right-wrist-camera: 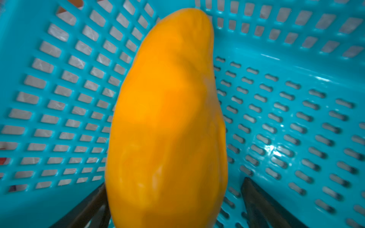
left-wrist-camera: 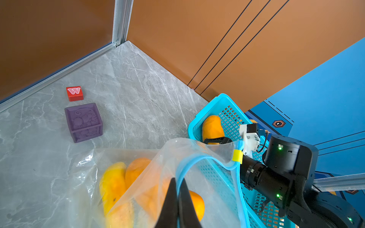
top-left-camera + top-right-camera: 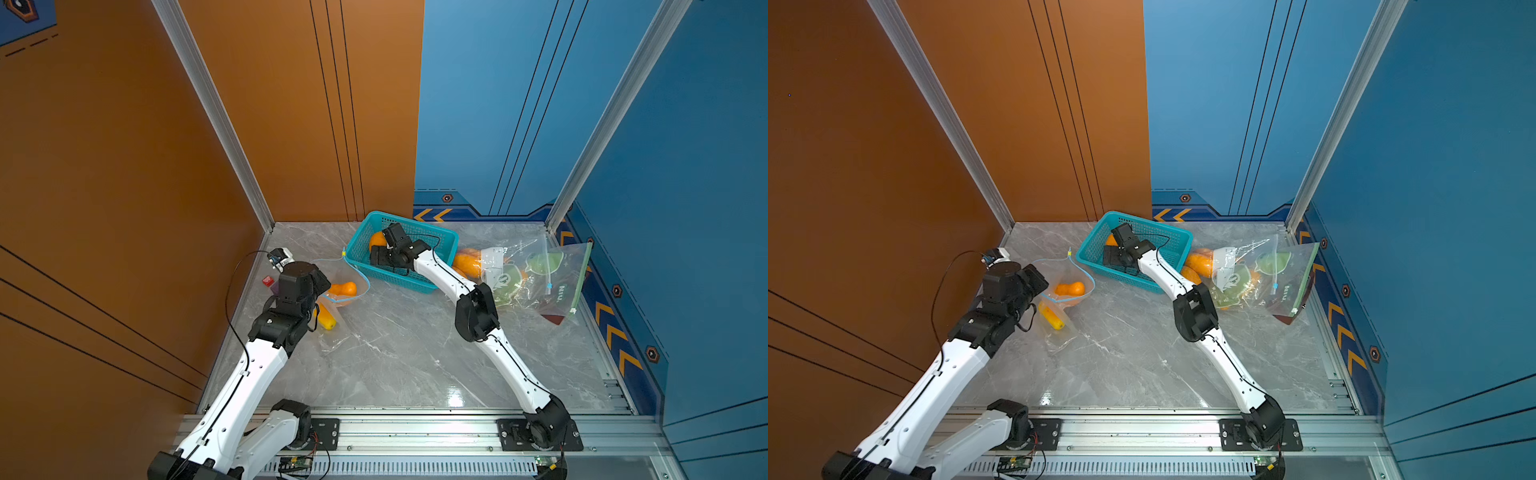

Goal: Place the mango in a zip-top bag and seal the zipper
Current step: Pick up the mango from the basket.

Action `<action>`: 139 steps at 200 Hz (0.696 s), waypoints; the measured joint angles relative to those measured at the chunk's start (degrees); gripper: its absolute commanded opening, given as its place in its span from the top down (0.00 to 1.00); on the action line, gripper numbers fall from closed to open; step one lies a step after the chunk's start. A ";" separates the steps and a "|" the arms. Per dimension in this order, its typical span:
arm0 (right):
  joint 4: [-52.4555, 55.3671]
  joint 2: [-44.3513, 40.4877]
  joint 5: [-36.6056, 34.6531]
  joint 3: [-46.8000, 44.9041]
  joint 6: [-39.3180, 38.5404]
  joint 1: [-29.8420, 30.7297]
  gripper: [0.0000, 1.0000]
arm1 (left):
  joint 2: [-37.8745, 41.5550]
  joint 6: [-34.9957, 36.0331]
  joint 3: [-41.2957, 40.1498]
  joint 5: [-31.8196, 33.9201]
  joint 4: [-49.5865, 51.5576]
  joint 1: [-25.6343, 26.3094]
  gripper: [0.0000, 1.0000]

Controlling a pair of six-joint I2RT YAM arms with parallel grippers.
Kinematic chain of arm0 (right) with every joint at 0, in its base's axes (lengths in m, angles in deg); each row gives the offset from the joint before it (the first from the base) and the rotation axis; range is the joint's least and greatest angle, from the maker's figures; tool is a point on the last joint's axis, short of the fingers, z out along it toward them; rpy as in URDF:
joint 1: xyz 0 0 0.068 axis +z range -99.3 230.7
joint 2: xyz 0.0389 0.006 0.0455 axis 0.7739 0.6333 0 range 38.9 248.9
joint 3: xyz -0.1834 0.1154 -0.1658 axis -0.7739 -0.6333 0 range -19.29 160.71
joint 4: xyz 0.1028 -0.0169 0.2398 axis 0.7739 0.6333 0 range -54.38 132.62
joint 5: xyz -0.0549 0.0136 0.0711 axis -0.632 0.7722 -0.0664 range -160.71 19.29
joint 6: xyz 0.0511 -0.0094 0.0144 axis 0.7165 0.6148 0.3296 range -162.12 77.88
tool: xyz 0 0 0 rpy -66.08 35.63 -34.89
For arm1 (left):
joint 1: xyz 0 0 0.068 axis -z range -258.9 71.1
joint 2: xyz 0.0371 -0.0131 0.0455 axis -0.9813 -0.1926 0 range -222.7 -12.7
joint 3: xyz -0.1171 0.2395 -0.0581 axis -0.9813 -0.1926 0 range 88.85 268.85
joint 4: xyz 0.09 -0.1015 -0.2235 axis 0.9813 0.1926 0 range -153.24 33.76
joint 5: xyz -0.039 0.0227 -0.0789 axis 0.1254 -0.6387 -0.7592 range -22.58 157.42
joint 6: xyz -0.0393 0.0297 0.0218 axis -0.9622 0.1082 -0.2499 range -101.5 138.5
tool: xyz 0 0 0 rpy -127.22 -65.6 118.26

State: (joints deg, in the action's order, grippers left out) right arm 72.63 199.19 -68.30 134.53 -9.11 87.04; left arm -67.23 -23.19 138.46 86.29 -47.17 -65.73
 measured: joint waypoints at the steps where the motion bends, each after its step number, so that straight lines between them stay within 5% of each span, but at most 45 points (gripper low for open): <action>1: 0.00 0.00 -0.11 0.00 -0.02 0.00 0.03 | 0.00 0.00 0.00 0.00 0.00 0.00 1.00; 139: -6.32 1.77 4.48 0.28 -3.85 -3.52 0.00 | -0.24 -0.46 0.00 -1.14 0.00 -0.04 1.00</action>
State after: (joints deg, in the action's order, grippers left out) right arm 66.32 200.96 -63.82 134.81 -12.96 83.52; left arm -67.47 -23.65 138.46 85.16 -47.17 -65.77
